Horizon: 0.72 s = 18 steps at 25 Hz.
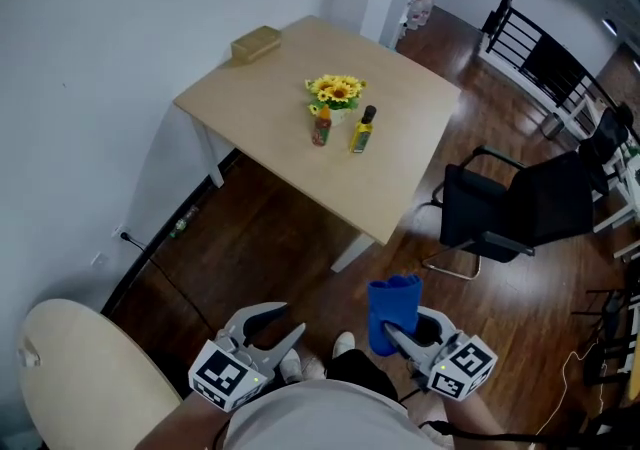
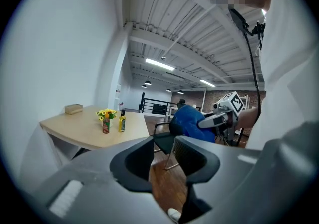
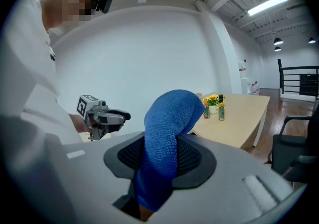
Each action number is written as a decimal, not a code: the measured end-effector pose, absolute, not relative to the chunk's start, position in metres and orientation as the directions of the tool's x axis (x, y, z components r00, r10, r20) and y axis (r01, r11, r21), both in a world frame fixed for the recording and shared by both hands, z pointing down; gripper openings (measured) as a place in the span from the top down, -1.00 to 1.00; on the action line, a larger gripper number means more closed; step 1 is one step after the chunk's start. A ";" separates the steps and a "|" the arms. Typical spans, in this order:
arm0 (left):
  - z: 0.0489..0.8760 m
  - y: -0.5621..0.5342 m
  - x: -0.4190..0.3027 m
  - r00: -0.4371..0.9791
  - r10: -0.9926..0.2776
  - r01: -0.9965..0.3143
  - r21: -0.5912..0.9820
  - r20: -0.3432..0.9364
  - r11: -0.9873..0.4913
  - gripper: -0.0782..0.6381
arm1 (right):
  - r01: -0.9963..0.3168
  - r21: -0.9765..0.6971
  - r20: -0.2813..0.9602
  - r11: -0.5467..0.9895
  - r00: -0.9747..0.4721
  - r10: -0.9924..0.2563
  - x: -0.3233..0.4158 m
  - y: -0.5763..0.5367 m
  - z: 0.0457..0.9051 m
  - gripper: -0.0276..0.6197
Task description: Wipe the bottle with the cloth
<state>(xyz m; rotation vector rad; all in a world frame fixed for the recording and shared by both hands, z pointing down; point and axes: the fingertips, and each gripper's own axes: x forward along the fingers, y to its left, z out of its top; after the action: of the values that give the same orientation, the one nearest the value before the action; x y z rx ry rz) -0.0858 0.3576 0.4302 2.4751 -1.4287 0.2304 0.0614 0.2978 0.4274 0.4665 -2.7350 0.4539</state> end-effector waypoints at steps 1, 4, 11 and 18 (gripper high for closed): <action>0.428 0.366 -0.087 0.498 -0.826 -0.867 0.158 0.265 -0.473 0.39 | -0.373 -0.247 0.366 0.895 -0.891 -0.270 0.064 0.305 0.426 0.45; 0.424 0.387 -0.082 0.499 -0.831 -0.866 0.178 0.245 -0.467 0.39 | -0.377 -0.232 0.361 0.897 -0.889 -0.280 0.071 0.326 0.421 0.45; 0.428 0.422 -0.061 0.451 -0.856 -0.892 0.174 0.252 -0.418 0.39 | -0.375 -0.205 0.336 0.904 -0.895 -0.295 0.112 0.373 0.409 0.45; 0.418 0.447 -0.001 0.469 -0.850 -0.882 0.175 0.242 -0.437 0.39 | -0.428 -0.222 0.321 0.876 -0.880 -0.349 0.186 0.418 0.415 0.45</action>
<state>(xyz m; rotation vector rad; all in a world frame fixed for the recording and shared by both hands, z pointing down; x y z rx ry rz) -0.0014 0.4466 0.4181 2.4447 -1.4800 0.1698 0.1862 0.4181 0.4149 0.5863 -2.7748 0.4182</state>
